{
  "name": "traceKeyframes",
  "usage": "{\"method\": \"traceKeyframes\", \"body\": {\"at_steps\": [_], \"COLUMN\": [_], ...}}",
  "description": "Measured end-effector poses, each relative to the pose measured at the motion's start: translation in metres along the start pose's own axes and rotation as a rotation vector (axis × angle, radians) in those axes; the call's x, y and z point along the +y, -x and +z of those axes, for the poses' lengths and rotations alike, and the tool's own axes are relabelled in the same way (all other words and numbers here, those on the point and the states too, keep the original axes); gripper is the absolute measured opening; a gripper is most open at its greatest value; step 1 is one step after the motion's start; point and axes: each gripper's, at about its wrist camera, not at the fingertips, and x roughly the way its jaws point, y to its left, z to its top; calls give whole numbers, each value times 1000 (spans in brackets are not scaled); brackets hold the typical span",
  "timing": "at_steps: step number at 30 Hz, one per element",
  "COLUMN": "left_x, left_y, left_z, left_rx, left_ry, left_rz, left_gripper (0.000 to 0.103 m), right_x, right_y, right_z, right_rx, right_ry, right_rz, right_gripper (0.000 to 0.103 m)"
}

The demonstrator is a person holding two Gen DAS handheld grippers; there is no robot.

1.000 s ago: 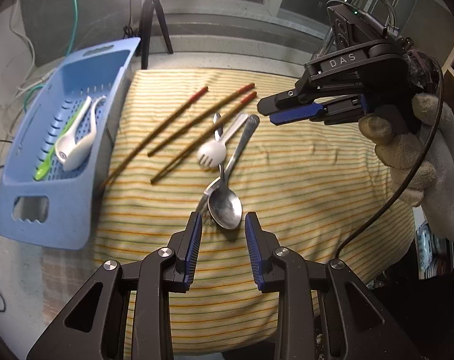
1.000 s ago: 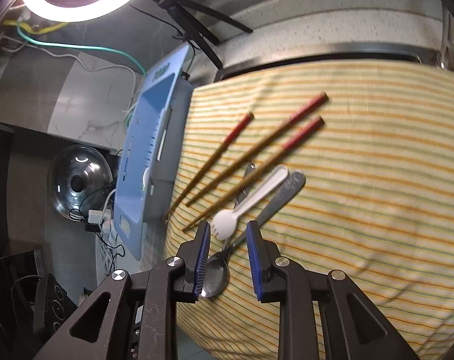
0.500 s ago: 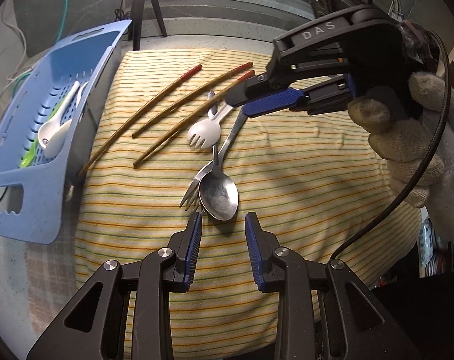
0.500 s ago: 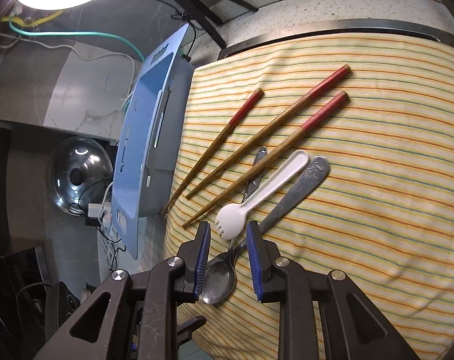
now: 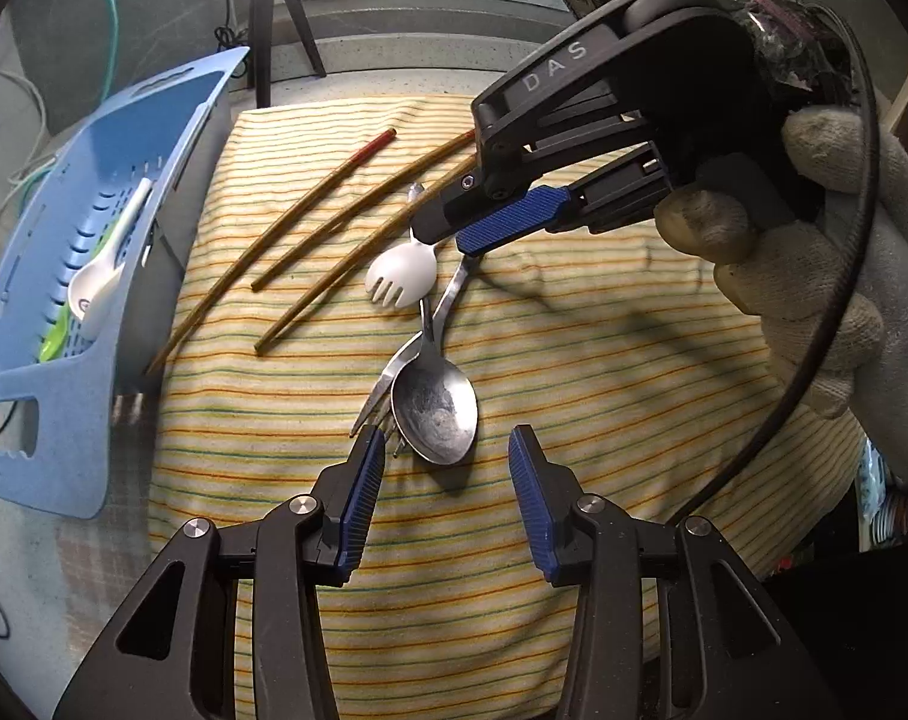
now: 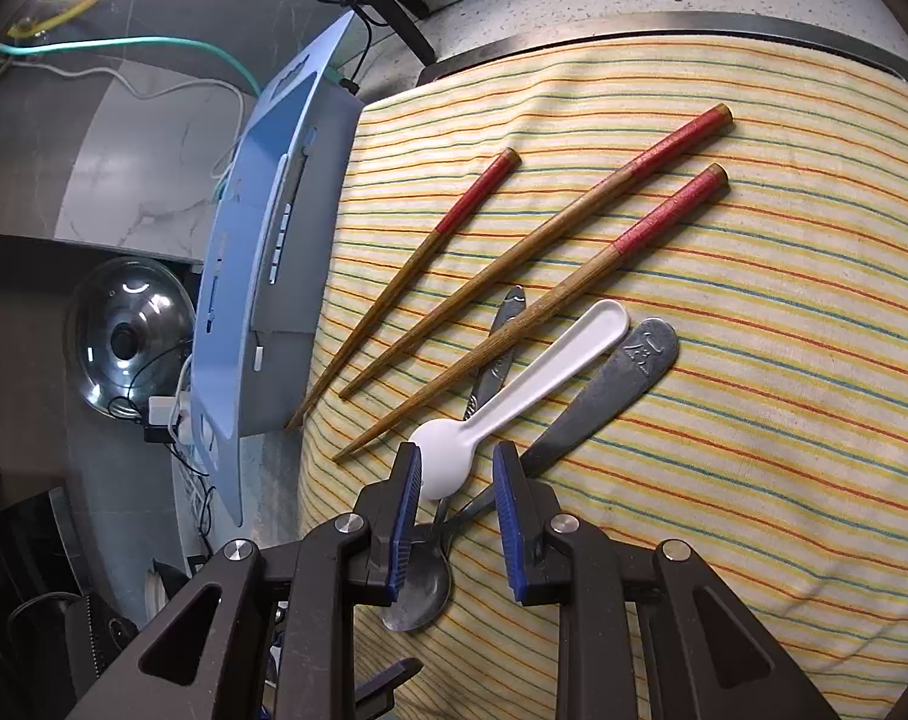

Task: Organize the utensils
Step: 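Grasp a red-tipped chopstick with the left tool while the right tool grasps another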

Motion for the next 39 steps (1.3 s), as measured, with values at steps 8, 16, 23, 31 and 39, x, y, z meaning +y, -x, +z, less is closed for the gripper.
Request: {"method": "traceKeyframes", "body": {"at_steps": [8, 16, 23, 31, 39], "left_x": [25, 58, 64, 63, 65], "left_y": [16, 12, -17, -56, -85], "left_z": [19, 65, 103, 123, 133], "left_rx": [-35, -25, 69, 178, 240], "left_ry": [-23, -82, -173, -253, -277], "left_rz": [30, 52, 8, -10, 15], "left_gripper": [42, 37, 26, 21, 21], "right_x": [3, -10, -12, -11, -5], "right_y": [17, 19, 11, 1, -4], "right_z": [17, 47, 59, 66, 68], "right_rx": [-72, -131, -160, -164, -161], "right_ry": [-22, -154, -210, -252, -220], "right_rz": [1, -43, -145, -229, -300], "right_gripper": [23, 23, 22, 22, 18]}}
